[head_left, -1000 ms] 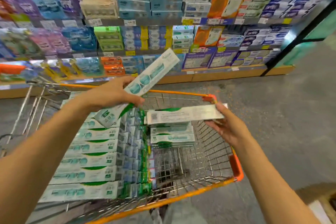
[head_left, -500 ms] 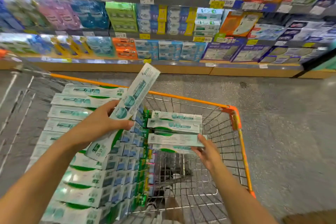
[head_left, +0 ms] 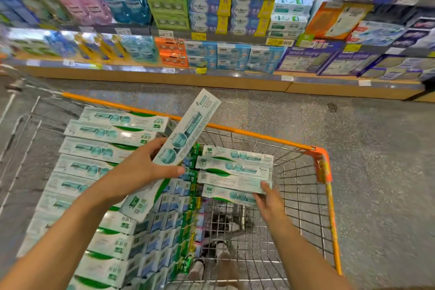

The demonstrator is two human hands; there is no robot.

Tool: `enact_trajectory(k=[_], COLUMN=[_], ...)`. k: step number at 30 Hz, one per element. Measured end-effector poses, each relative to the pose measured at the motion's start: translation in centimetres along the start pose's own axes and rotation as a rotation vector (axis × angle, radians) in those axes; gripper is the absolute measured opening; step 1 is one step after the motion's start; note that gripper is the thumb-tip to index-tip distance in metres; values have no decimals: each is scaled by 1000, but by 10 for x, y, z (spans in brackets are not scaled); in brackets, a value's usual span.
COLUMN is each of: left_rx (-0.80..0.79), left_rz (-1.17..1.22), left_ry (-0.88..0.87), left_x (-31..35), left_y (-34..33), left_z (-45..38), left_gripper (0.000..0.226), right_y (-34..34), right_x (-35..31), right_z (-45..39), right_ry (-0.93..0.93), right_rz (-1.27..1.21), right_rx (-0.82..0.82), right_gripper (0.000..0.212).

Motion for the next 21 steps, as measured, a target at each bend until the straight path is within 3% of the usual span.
enact_trajectory(k=[7,10,13,15,21], left_rx=[-12,-30,-28,-32,-68], left_rz=[-8,-41,-78,-94,-97], left_ry=[19,30,53,66,12], left_x=[-4,-1,-2,-2,13], left_y=[-7,-12,-13,-13,-29], left_z=[-7,-7,-6,-6,-8], left_gripper=[85,84,102,119,87], right_y=[8,4,8,23,38], right_x=[-5,-16,-26,-32,21], right_z=[0,26,67,96,170], right_ry=[-38,-162,-315,-355,-527], right_rz=[92,332,553,567,179], right_rx=[-63,-189,-331,-348,-492], right_gripper=[43,36,54,62,94])
Point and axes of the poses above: each hand's wrist, its own z-axis away from the middle knuckle, its own y-axis out of the back of the hand, x = y × z, the point moved 7 cm from there along -z, towards the middle knuckle, and after that the axes turned 8 degrees about -x, right-handed, at the moved point
